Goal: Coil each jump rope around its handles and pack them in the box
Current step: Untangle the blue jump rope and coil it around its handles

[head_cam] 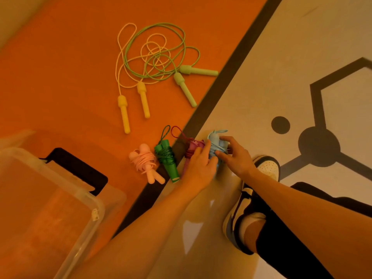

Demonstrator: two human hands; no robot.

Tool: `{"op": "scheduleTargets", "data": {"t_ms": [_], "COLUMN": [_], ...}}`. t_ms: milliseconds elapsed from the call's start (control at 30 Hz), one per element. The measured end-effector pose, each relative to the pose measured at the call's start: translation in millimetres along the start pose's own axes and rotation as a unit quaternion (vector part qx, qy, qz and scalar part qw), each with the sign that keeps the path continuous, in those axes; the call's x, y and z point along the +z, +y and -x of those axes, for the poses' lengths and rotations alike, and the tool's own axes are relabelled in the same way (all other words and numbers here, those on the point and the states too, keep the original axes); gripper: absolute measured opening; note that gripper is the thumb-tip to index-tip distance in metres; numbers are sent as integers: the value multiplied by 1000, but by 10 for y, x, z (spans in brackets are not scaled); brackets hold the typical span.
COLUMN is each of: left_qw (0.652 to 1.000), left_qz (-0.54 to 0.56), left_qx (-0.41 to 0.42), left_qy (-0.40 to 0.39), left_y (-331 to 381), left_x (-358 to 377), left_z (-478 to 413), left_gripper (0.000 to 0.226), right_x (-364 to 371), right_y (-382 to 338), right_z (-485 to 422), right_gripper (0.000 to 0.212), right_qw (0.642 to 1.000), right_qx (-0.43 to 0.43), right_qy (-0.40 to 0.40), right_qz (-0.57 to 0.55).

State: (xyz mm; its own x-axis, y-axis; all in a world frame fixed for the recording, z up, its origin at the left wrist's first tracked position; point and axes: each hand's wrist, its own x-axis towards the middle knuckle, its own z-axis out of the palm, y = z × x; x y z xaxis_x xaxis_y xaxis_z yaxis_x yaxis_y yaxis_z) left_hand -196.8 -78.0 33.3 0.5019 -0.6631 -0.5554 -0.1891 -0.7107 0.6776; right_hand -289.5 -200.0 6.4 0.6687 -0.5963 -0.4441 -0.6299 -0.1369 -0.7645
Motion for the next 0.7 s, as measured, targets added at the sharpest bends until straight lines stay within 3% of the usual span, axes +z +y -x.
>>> {"op": "scheduleTargets", "data": {"t_ms": [333, 700], "left_qw": [994, 979], "left_qz": [-20, -42], "left_qx": [52, 81], "left_qy": [96, 183], "left_y": [78, 352], "left_x": [-295, -1078], "left_z": [176, 685], "left_gripper": [59, 59], "right_x": [-110, -367], "right_y": [-133, -1098], "right_z": [124, 398], "right_gripper": [68, 66], "right_qw": [999, 995], "right_qx": [12, -75], "right_qy": [23, 45], "right_qz": [45, 54]}}
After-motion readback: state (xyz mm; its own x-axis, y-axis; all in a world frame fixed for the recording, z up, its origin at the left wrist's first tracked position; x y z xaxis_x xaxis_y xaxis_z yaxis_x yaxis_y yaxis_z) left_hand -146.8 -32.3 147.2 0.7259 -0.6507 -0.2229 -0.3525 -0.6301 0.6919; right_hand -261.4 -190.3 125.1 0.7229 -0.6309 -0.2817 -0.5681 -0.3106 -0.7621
